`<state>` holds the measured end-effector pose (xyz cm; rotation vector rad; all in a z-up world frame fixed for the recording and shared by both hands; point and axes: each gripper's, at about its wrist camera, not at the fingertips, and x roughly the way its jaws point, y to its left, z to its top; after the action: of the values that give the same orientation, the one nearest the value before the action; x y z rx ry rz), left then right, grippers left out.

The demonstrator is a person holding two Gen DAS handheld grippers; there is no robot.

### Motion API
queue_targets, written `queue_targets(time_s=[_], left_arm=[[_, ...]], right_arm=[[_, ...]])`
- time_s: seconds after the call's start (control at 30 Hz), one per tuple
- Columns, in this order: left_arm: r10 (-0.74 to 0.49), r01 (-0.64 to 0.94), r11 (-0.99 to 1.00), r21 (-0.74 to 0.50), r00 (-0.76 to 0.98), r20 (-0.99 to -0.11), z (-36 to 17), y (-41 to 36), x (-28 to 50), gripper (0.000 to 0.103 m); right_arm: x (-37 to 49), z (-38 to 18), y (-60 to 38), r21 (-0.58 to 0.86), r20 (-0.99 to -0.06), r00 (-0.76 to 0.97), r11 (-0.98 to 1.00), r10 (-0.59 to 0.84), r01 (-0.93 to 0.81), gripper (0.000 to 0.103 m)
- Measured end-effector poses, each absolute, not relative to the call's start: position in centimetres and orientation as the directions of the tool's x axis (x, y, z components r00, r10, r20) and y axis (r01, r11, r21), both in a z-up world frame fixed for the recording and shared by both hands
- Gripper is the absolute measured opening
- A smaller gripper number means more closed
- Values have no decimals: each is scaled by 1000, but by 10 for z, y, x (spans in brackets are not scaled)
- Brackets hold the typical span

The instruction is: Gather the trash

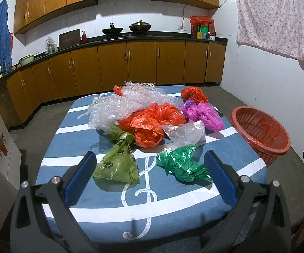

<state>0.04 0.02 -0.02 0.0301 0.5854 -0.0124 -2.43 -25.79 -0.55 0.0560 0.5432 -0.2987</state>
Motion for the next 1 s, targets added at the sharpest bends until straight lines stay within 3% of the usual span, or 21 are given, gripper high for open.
queue_targets(time_s=[0.43, 0.73, 0.83, 1.0], left_arm=[[3, 14, 1000, 26, 830, -558, -4, 1, 2, 99], [104, -115, 993, 20, 803, -586, -13, 49, 14, 99], [139, -169, 986, 7, 785, -604, -18, 74, 17, 99], [196, -245, 970, 5, 763, -617, -23, 106, 19, 99]], right_arm=[[-17, -6, -253, -20, -523, 818, 962, -241, 271, 101], [23, -12, -204, 21, -554, 832, 999, -27, 47, 101], [39, -20, -179, 29, -577, 815, 998, 58, -51, 95], [68, -36, -134, 38, -625, 762, 981, 173, -191, 76]])
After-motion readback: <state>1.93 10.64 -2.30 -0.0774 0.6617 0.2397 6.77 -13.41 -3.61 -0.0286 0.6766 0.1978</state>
